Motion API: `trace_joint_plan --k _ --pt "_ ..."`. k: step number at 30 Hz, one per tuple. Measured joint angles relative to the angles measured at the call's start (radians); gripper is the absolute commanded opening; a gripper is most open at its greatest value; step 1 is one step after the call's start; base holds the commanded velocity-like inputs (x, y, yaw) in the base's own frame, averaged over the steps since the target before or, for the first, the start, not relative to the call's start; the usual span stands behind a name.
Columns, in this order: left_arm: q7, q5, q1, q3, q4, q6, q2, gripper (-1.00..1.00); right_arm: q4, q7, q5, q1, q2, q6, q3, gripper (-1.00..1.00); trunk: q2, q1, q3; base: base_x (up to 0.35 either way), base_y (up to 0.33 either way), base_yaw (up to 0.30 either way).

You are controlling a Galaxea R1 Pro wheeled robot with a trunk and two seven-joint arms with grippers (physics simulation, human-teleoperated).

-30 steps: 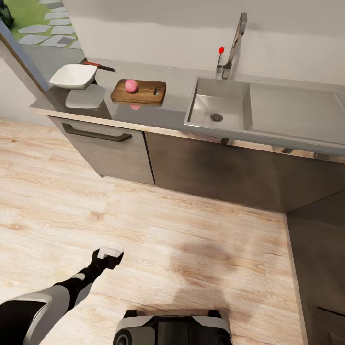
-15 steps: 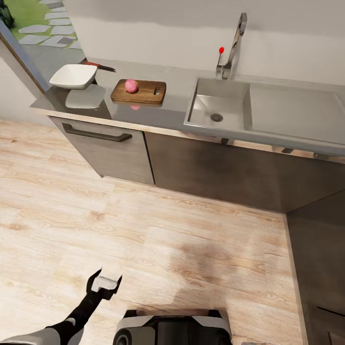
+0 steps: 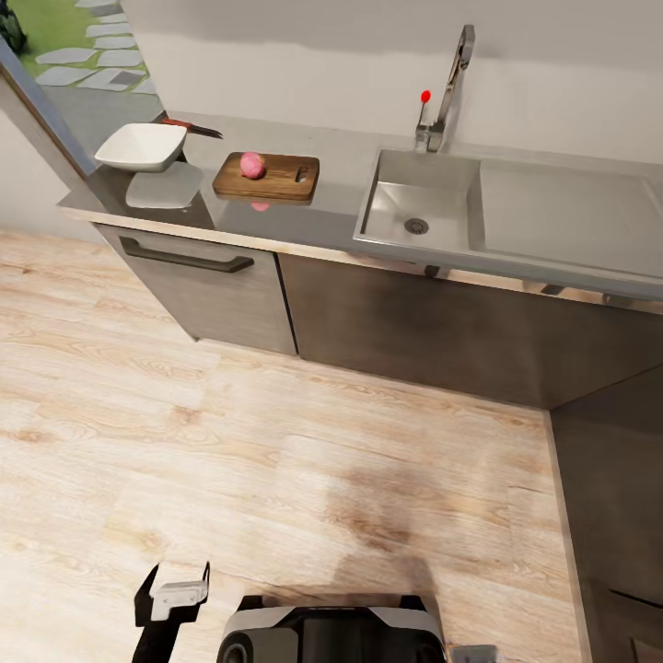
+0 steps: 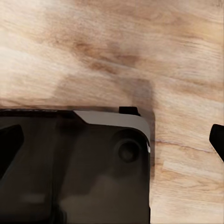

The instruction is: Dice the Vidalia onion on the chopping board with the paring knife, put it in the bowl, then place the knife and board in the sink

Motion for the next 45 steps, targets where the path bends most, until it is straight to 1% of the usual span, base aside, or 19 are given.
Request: trace_joint_plan --k 1,2,3,4,5,11,15,20,21,22,23,25,28,33,34,35,37,39,45 --pt "0.025 0.000 0.001 0.000 0.000 0.000 -0.008 1.00 0.001 0.000 0.000 0.000 -0.001 -0.002 0.000 1.00 0.000 0.000 0.000 0.000 0.000 0.000" --pt "0.038 0.001 0.002 0.000 0.000 0.000 -0.011 1.00 0.001 0.000 0.000 0.000 -0.002 -0.003 0.000 1.00 0.000 0.000 0.000 0.000 0.000 0.000" --pt "0.057 0.001 0.003 0.000 0.001 0.000 -0.016 1.00 0.002 0.000 0.000 0.000 -0.008 -0.005 0.000 1.00 0.000 0.000 0.000 0.000 0.000 0.000" --pt "0.079 0.001 0.007 0.000 0.000 0.000 -0.021 1.00 0.002 0.000 -0.001 0.000 -0.025 -0.006 0.000 1.00 0.000 0.000 0.000 0.000 0.000 0.000" --pt "0.085 0.001 0.008 0.000 0.000 0.000 -0.023 1.00 0.002 0.000 -0.001 0.000 -0.032 -0.006 0.000 1.00 0.000 0.000 0.000 0.000 0.000 0.000" --pt "0.094 0.001 0.010 0.000 0.000 0.006 -0.025 1.00 0.004 0.000 -0.001 0.001 -0.041 -0.007 0.000 1.00 0.000 0.000 0.000 0.000 0.001 0.000" --pt "0.091 0.000 0.010 0.001 -0.002 0.099 -0.027 1.00 0.006 0.000 -0.002 0.000 -0.044 -0.007 0.000 1.00 0.000 0.000 0.000 0.000 0.158 0.000" --pt "0.091 0.000 0.010 0.002 -0.003 0.127 -0.025 1.00 0.027 0.000 -0.003 0.000 -0.044 -0.007 0.000 1.00 0.000 0.000 0.000 0.000 0.279 0.000" --pt "0.091 0.000 0.010 0.002 -0.003 0.129 -0.025 1.00 0.046 0.000 -0.003 0.001 -0.044 -0.007 0.000 1.00 0.000 0.000 0.000 0.000 0.297 0.000" --pt "0.091 0.000 0.010 0.002 -0.003 0.130 -0.025 1.00 0.089 0.000 -0.003 0.001 -0.044 -0.007 0.000 1.00 0.000 0.000 0.000 0.000 0.297 0.000" --pt "0.091 0.000 0.010 0.002 -0.003 0.131 -0.025 1.00 0.108 0.001 -0.003 0.000 -0.044 -0.007 0.000 1.00 0.000 0.000 0.000 0.000 0.298 0.000" --pt "0.091 0.000 0.010 0.002 -0.003 0.132 -0.025 1.00 0.183 0.000 -0.004 0.000 -0.043 -0.007 0.000 1.00 0.000 0.000 0.000 0.000 0.299 0.000" --pt "0.091 0.000 0.010 0.002 -0.003 0.133 -0.025 1.00 0.271 0.001 -0.004 0.000 -0.041 -0.007 0.000 1.00 0.000 0.000 0.000 0.000 0.300 0.000" --pt "0.091 0.000 0.010 0.002 -0.003 0.133 -0.025 1.00 0.388 0.001 -0.005 0.000 -0.038 -0.005 0.001 1.00 0.000 0.000 0.000 0.000 0.300 0.000" --pt "0.091 0.000 0.010 0.002 -0.003 0.133 -0.025 1.00 0.432 0.002 -0.005 0.001 -0.037 -0.005 0.000 1.00 0.000 0.000 0.000 0.000 0.300 0.000" --pt "0.091 0.000 0.010 0.002 -0.003 0.133 -0.025 1.00 0.448 0.002 -0.005 0.001 -0.036 -0.005 0.001 1.00 0.000 0.000 0.000 0.000 0.300 0.000" --pt "0.091 0.000 0.010 0.002 -0.003 0.134 -0.025 1.00 0.514 0.002 -0.005 0.001 -0.035 -0.004 0.001 1.00 0.000 0.000 0.000 0.000 0.300 0.000" --pt "0.091 0.000 0.010 0.002 -0.003 0.136 -0.025 1.00 0.533 0.002 -0.006 0.001 -0.034 -0.003 0.001 1.00 0.000 0.000 0.000 0.000 0.300 0.000" --pt "0.091 0.000 0.010 0.002 -0.003 0.145 -0.025 1.00 0.546 0.002 -0.006 0.001 -0.034 -0.005 0.000 1.00 0.000 0.000 0.000 0.000 0.300 0.000"
